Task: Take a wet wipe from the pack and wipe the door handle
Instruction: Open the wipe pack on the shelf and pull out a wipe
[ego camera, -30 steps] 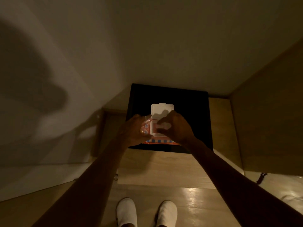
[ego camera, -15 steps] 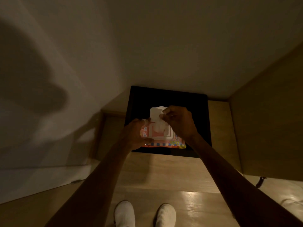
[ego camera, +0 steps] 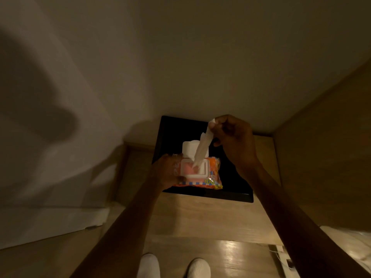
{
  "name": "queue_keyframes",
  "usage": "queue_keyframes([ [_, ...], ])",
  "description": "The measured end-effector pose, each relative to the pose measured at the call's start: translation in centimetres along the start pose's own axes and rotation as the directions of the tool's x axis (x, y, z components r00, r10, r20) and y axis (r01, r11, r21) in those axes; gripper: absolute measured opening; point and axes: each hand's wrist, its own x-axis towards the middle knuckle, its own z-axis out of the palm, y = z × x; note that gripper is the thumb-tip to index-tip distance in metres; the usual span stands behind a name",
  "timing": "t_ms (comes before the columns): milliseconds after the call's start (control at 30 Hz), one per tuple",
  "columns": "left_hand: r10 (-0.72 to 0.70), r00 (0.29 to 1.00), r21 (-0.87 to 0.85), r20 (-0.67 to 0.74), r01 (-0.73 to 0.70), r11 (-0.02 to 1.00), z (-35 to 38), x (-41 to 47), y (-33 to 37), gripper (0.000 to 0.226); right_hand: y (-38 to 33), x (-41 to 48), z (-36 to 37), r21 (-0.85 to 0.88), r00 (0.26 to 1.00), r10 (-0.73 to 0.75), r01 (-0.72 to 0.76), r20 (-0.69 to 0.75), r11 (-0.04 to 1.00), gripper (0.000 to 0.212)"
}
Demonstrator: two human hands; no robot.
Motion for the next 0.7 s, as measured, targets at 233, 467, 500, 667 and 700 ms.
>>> queue_keyframes([
  [233, -0.003, 1.0, 0.084, 0.03, 0.001, 0.996, 0.0, 0.2, 0.6, 0.086, -4.6, 0.2, -1.2, 0.085, 0.996, -0.08, 0.084, -0.05, 0.993, 0.01],
  [467, -0.042, 0.997, 0.177, 0.064, 0.03, 0.984, 0.0, 0.3, 1.1, 0.082, -6.0, 0.9, -2.3, 0.026, 0.994, -0.108, 0.108, -0.019, 0.994, 0.01],
  [500, -0.048, 0.997, 0.161, 0.066, 0.036, 0.986, 0.0, 0.4, 1.1, 0.081, -6.0, 0.7, -2.4, 0.027, 0.994, -0.106, 0.106, -0.018, 0.994, 0.009],
  [667, -0.066, 0.996, 0.179, 0.056, 0.055, 0.982, -2.6, -0.6, 2.6, 0.079, -7.6, -0.5, -2.4, 0.032, 0.997, -0.081, 0.082, -0.016, 0.996, 0.013],
  [700, -0.077, 0.996, 0.175, 0.047, 0.068, 0.982, -3.6, -1.1, 3.0, 0.081, -8.4, -0.7, -2.5, 0.025, 0.997, -0.076, 0.077, -0.016, 0.997, 0.015],
])
